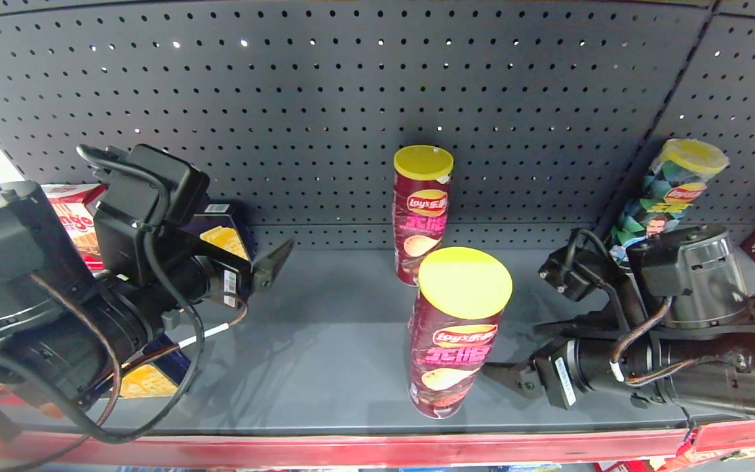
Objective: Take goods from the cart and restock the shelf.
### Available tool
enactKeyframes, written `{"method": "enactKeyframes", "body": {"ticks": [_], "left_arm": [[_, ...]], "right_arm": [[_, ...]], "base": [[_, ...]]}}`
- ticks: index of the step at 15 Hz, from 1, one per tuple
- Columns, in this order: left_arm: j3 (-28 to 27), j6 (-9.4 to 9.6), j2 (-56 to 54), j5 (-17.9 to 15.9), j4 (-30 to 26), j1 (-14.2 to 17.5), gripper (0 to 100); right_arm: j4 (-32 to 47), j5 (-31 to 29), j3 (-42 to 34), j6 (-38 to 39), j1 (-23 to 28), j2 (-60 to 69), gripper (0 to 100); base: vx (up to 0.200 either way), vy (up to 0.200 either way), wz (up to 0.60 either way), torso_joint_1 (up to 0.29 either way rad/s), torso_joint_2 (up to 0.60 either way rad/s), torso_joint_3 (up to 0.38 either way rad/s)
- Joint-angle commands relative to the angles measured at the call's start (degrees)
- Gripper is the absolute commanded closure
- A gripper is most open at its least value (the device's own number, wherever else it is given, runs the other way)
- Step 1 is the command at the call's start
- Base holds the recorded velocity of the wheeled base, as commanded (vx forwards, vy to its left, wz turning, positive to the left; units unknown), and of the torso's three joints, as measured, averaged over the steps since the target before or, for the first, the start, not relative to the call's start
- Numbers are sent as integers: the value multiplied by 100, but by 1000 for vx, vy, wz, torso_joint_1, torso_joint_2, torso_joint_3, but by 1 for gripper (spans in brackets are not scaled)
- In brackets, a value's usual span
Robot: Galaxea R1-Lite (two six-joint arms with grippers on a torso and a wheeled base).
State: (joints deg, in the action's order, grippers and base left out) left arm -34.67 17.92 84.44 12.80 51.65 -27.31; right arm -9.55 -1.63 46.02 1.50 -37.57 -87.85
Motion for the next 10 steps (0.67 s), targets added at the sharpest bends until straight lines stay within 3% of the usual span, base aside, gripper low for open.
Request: {"method": "enactKeyframes", "body": {"ticks": [1, 10], "left_arm": [[-31, 1, 37, 3, 3, -11, 0], [-13, 1, 46, -6, -6, -3, 0]], "right_arm": [[-12, -4, 56, -1, -13, -40, 0], [-83, 5, 364, -1, -154, -400, 0]], "base": [[0, 0, 0, 0, 0, 0], [0, 0, 0, 0, 0, 0]]}}
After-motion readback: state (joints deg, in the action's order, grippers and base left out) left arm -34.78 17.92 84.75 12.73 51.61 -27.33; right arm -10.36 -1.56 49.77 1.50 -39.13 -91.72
